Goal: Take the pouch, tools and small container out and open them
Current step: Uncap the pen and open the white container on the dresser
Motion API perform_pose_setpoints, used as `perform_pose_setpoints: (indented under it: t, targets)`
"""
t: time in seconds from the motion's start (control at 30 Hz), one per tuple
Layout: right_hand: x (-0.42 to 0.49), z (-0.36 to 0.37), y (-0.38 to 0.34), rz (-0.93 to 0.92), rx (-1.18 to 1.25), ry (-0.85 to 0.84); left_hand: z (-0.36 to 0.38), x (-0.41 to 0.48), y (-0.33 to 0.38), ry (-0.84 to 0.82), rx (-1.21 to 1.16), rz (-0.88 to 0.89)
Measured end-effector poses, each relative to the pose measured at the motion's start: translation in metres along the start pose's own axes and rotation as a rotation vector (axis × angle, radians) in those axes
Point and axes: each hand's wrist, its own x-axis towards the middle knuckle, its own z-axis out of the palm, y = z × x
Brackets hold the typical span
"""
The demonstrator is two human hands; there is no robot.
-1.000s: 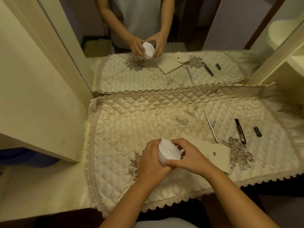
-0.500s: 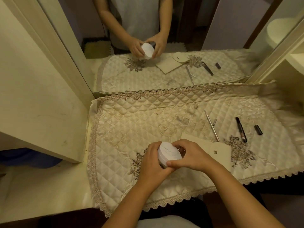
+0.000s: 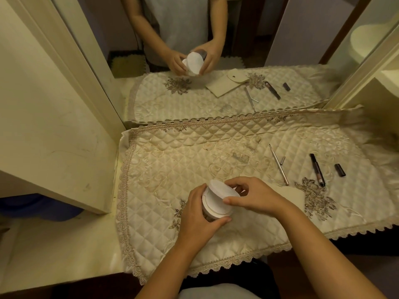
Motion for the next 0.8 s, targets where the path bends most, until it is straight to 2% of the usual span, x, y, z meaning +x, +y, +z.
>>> perform_pose_setpoints:
  t: [0.13,0.3,0.5,0.6,0.8]
  targets:
    - [0.011,0.010,0.009,0.045,0.269,0.086,-0.007,0.004,-0.004,0.072,0.124,0.024]
    - [0.029,0.024,0.006,0.167,0.588,0.225,-0.003,0.002,-0.012,0.157,0.160,-0.038]
    - [0.056,0.034,0.005,0.215,0.593,0.322,0.004,0.009,-0.028,0.179,0.130,-0.121]
    - [0.066,0.036,0.006,0.218,0.625,0.290,0.002,0.014,-0.038,0.193,0.170,-0.128]
    - [0.086,0.041,0.012,0.250,0.533,0.212,0.008,0.018,-0.045,0.237,0.247,-0.198]
